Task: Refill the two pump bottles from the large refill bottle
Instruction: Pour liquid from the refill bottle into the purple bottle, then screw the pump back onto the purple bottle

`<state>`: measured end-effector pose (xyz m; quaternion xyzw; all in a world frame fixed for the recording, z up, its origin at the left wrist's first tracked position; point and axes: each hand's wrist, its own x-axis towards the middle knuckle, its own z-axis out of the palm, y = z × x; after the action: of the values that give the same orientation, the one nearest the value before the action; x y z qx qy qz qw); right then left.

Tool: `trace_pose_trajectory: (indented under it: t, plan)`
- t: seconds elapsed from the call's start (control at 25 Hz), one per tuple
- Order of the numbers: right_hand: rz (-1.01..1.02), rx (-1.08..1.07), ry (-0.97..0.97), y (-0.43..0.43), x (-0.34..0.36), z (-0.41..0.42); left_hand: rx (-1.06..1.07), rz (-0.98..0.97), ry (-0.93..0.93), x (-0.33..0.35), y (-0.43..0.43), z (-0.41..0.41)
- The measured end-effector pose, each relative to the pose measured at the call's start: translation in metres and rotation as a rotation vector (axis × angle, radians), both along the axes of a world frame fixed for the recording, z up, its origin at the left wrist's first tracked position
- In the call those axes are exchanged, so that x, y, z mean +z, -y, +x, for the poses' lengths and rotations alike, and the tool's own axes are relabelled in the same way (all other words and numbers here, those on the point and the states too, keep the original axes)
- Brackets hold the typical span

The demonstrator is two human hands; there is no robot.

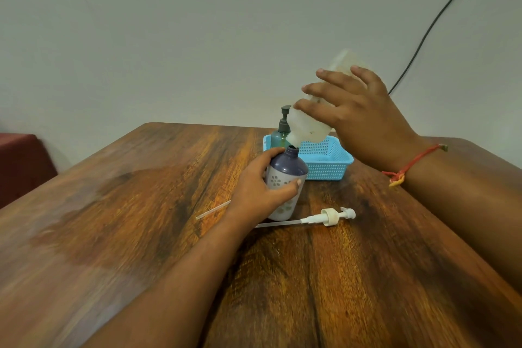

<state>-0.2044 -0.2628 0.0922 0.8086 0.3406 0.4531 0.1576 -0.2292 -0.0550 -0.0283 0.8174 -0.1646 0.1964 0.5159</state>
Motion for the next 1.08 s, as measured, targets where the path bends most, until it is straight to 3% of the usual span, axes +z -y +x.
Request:
trace_pose_trajectory:
  t: [0.24,0.32,0.44,0.6,0.84,0.96,1.08]
  plan:
    - [0.777,0.0,-0.581,0.028,-0.053,0.009,0.002,-0.044,-0.041,0.0,0.002,-0.001]
    - [1.038,0.044,-0.695,0.028,-0.072,0.005,0.005,-0.041,-0.041,0.0,0.003,-0.001]
    - [1.256,0.001,-0.759,0.023,-0.095,0.001,0.011,-0.041,-0.056,0.0,0.004,-0.001]
    - [1.392,0.019,-0.801,0.024,-0.111,0.001,0.031,-0.019,-0.073,-0.003,0.005,0.004]
    - [1.419,0.074,-0.903,0.028,-0.12,0.001,0.032,-0.001,-0.14,-0.001,0.005,0.003]
    - [1.386,0.077,-0.906,0.027,-0.122,0.003,0.008,-0.112,-0.126,0.005,0.005,-0.004]
    - [1.346,0.039,-0.892,0.023,-0.121,0.002,0.219,-0.137,-0.041,0.008,-0.009,0.004]
